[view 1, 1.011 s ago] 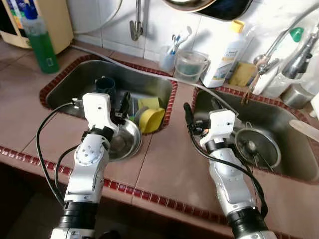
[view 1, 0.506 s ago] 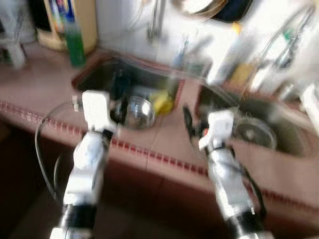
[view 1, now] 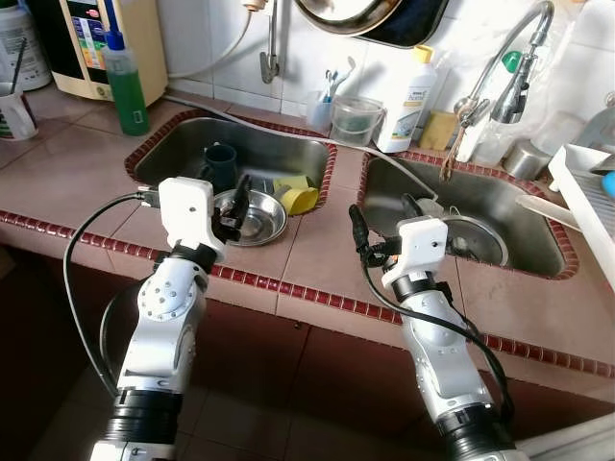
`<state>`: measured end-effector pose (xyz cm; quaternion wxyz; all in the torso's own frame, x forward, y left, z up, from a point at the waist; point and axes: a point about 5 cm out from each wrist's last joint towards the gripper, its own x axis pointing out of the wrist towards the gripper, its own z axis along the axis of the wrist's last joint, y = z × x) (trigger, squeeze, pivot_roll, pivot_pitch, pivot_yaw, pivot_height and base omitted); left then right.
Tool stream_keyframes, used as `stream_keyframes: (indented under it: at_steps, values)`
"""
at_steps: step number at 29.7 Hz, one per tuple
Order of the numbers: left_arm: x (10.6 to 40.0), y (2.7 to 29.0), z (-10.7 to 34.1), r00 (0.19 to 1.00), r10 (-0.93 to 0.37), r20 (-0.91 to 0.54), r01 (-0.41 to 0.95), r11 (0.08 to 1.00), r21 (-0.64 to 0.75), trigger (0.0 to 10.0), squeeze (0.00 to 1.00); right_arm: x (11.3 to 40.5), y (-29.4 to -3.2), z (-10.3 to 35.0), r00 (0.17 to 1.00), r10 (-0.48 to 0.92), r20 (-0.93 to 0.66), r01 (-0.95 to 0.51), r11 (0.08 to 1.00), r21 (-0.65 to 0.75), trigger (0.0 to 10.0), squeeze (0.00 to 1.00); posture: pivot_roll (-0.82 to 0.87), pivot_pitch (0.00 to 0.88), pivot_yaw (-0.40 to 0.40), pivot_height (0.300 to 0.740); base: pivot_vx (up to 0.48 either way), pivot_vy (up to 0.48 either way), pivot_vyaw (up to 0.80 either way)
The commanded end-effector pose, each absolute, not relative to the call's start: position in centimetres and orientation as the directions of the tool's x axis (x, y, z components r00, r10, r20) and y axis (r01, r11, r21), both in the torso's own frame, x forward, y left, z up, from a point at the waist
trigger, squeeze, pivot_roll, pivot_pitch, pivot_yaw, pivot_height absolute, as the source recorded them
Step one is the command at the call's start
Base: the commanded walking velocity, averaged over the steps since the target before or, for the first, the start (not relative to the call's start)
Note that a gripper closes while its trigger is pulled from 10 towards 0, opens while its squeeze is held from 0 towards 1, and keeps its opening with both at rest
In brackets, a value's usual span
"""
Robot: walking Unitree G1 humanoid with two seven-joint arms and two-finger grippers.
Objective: Kitchen organization
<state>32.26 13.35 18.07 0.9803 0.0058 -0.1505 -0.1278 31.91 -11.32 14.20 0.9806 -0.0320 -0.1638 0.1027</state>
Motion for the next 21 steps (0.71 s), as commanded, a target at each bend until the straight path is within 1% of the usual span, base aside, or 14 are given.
stream_keyframes:
  at_steps: [1, 3, 8, 13, 14, 15, 16, 17, 21]
  values:
    - [32.3, 12.6, 17.8, 0.914, -0.304, 0.270, 0.298, 0.952, 0.064, 10.0, 0.00, 32.1, -11.8, 14.4, 0.926, 0.206, 0.318, -0.182, 0.978, -0.103, 10.0, 0.00, -0.16, 0.063, -0.097, 0.740, 0.000, 0.000, 0.00]
    - [32.1, 12.3, 17.5, 0.902, -0.347, 0.256, 0.330, 0.938, 0.106, 10.0, 0.00, 32.1, -11.8, 14.5, 0.924, 0.210, 0.319, -0.186, 0.977, -0.106, 10.0, 0.00, -0.16, 0.067, -0.095, 0.740, 0.000, 0.000, 0.00]
    - [32.1, 12.2, 17.1, 0.902, -0.359, 0.239, 0.340, 0.933, 0.119, 10.0, 0.00, 32.1, -11.5, 14.3, 0.924, 0.215, 0.316, -0.191, 0.976, -0.105, 10.0, 0.00, -0.16, 0.070, -0.094, 0.740, 0.000, 0.000, 0.00]
    - [31.8, 11.7, 17.5, 0.889, -0.373, 0.264, 0.363, 0.927, 0.088, 10.0, 0.00, 32.0, -11.2, 14.3, 0.923, 0.223, 0.314, -0.207, 0.975, -0.082, 10.0, 0.00, -0.16, 0.073, -0.094, 0.740, 0.000, 0.000, 0.00]
    - [31.8, 11.6, 17.4, 0.891, -0.373, 0.260, 0.364, 0.928, 0.083, 10.0, 0.00, 32.0, -11.2, 14.3, 0.925, 0.215, 0.312, -0.204, 0.977, -0.069, 10.0, 0.55, -0.16, 0.071, -0.095, 0.740, 0.000, 0.000, 0.00]
    - [31.8, 11.6, 17.4, 0.891, -0.373, 0.259, 0.364, 0.928, 0.082, 10.0, 0.00, 32.0, -11.3, 14.3, 0.926, 0.215, 0.311, -0.208, 0.977, -0.054, 10.0, 0.95, -0.16, 0.071, -0.095, 0.740, 0.000, 0.000, 0.00]
    - [31.7, 11.6, 17.4, 0.889, -0.375, 0.263, 0.364, 0.927, 0.088, 10.0, 0.00, 31.9, -11.2, 14.3, 0.926, 0.217, 0.309, -0.218, 0.976, -0.032, 10.0, 1.00, -0.16, 0.072, -0.095, 0.740, 0.000, 0.000, 0.00]
    - [31.6, 11.5, 17.3, 0.887, -0.377, 0.266, 0.366, 0.926, 0.093, 10.0, 0.00, 31.9, -11.2, 14.3, 0.925, 0.224, 0.307, -0.234, 0.972, -0.007, 10.0, 1.00, -0.16, 0.073, -0.094, 0.740, 0.000, 0.000, 0.00]
    - [31.6, 11.5, 17.1, 0.895, -0.366, 0.255, 0.360, 0.930, 0.072, 10.0, 0.00, 31.8, -11.4, 14.1, 0.927, 0.220, 0.303, -0.230, 0.973, -0.003, 10.0, 1.00, -0.16, 0.071, -0.094, 0.740, 0.000, 0.000, 0.00]
